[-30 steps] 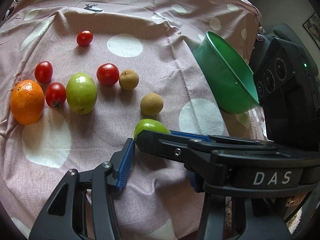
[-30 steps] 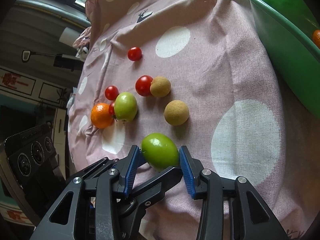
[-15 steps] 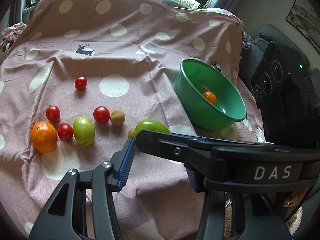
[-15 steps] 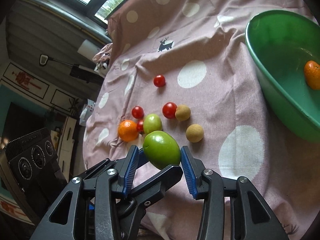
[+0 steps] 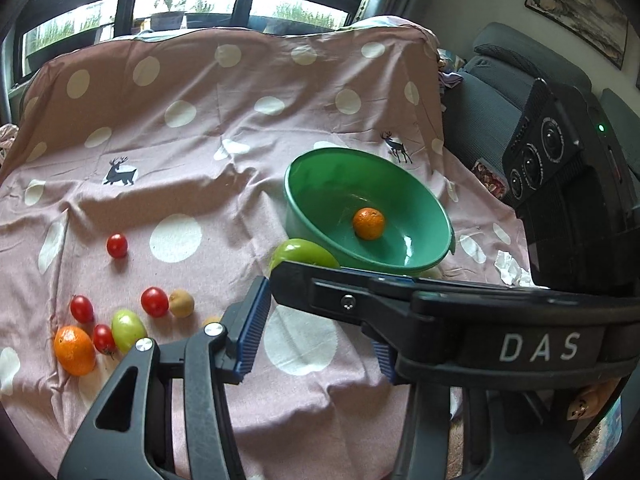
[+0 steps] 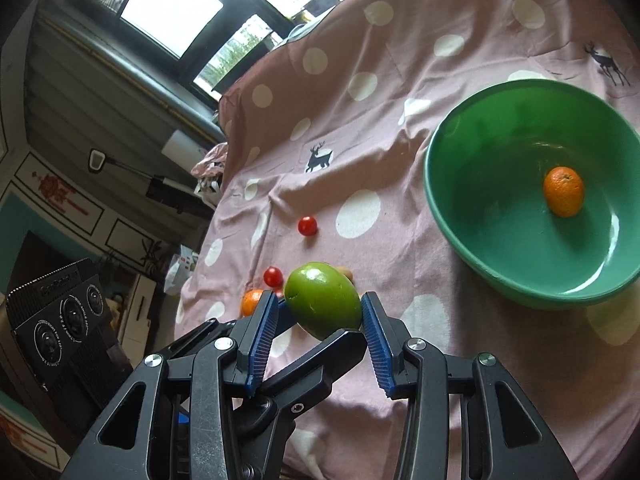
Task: Organize fruits
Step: 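Lift the green plum with the right gripper and carry it over the bowl, then open the right gripper to drop the green plum into the bowl, then withdraw the right gripper from the bowl toward the remaining fruits, then close the right gripper on the large orange beside the cherry tomatoes, then lift the large orange with the right gripper and move it toward the bowl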
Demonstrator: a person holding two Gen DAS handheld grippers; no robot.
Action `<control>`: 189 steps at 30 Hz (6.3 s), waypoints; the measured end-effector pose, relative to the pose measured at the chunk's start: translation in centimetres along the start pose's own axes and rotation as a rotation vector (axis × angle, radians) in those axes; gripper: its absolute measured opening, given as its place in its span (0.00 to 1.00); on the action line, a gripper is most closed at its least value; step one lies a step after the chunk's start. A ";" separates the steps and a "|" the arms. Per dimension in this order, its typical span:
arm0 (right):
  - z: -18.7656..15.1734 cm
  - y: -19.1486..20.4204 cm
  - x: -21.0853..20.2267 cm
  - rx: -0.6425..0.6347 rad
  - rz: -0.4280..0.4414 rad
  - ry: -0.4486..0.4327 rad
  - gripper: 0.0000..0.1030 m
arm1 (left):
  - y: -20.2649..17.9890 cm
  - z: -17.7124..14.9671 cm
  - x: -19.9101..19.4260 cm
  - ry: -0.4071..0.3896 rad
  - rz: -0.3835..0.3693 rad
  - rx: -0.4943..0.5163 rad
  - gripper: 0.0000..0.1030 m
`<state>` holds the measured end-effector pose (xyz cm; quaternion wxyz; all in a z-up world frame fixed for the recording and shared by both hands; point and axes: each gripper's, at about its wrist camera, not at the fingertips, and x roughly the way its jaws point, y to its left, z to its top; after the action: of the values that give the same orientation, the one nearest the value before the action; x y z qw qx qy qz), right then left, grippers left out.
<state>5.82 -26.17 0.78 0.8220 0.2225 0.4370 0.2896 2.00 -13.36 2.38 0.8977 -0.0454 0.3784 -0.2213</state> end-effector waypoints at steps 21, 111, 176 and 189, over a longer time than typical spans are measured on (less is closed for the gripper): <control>1.1 -7.5 -5.9 0.205 -0.087 -0.176 0.45 | -6.7 3.1 6.3 0.043 -0.180 0.145 0.45; -2.4 10.1 12.7 -0.322 -0.231 0.161 0.74 | 23.7 -7.0 -9.4 -0.106 0.514 -0.679 0.84; -4.0 11.5 21.5 -0.337 -0.140 0.315 0.48 | 24.8 -7.7 -9.6 -0.077 0.375 -0.789 0.84; -3.1 8.3 13.3 -0.218 -0.114 0.224 0.47 | 21.8 -6.2 -8.0 -0.048 0.361 -0.671 0.84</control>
<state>6.82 -10.77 -3.58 0.8023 0.0732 0.5040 0.3114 0.66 10.20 -2.17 0.8662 -0.2745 0.4104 0.0774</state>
